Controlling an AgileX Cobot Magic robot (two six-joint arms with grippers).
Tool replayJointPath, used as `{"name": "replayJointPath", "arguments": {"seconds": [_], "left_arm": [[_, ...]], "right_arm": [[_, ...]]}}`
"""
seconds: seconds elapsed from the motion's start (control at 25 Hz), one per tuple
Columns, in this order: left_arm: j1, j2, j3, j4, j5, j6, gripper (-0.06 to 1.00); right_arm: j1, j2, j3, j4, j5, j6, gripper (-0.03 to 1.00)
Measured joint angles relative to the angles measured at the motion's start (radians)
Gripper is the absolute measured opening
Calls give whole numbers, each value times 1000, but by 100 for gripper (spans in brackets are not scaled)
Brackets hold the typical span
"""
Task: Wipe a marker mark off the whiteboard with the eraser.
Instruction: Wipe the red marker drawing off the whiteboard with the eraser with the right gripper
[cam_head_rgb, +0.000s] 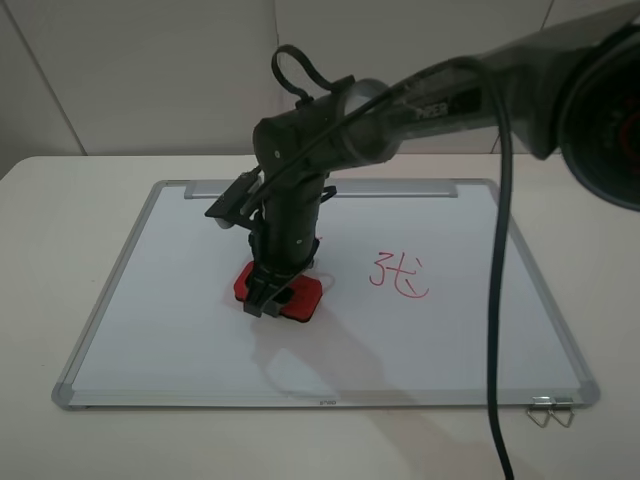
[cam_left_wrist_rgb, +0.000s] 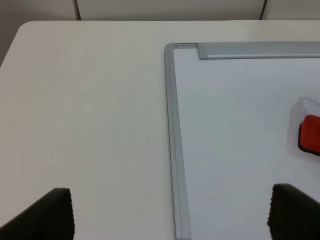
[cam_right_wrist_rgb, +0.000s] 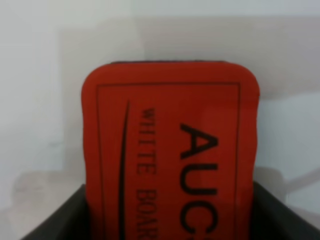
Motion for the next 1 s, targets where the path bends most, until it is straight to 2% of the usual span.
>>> {"name": "replayJointPath", "arguments": {"seconds": [0.16, 0.52, 0.76, 1.0], "left_arm": [[0, 0, 0, 0, 0, 0, 77], [0, 0, 0, 0, 0, 0, 77], [0, 0, 0, 0, 0, 0, 77], [0, 0, 0, 0, 0, 0, 77]], "right_arm": [[-94, 3, 0, 9, -56, 1, 50], [-280, 4, 0, 15, -85, 8, 50], [-298, 4, 0, 13, -98, 8, 50], [-263, 5, 0, -1, -126, 8, 50]]}}
